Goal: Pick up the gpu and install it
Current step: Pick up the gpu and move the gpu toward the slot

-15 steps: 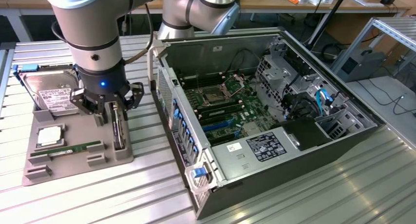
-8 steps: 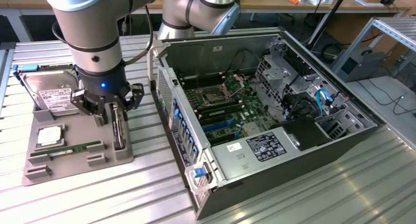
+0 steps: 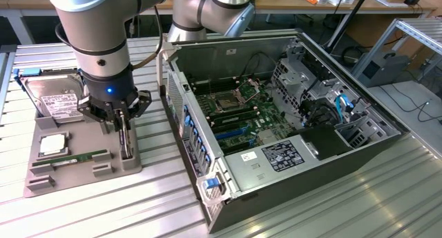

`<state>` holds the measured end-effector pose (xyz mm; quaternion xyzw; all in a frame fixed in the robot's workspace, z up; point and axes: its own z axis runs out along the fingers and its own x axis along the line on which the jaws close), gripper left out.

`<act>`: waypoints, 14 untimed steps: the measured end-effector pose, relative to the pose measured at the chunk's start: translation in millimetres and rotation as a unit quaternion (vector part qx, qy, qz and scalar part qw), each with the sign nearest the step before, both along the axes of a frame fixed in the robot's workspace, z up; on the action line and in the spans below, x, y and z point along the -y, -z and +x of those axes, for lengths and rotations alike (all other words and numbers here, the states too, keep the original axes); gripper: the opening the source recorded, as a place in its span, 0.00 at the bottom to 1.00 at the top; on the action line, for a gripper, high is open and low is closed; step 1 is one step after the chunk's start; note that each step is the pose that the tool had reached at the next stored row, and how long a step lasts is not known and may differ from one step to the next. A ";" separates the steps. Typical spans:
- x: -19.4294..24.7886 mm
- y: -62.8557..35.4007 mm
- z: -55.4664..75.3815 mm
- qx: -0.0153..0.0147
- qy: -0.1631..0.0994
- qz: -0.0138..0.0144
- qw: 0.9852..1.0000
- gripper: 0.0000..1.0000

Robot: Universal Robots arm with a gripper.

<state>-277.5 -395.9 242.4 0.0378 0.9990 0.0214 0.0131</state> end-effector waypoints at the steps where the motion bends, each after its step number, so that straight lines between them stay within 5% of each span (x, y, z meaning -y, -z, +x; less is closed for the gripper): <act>1: 0.0 0.0 0.0 0.000 0.000 0.000 1.000 0.27; 14: 0.0 -10.4 0.0 0.000 0.000 0.000 1.000 0.27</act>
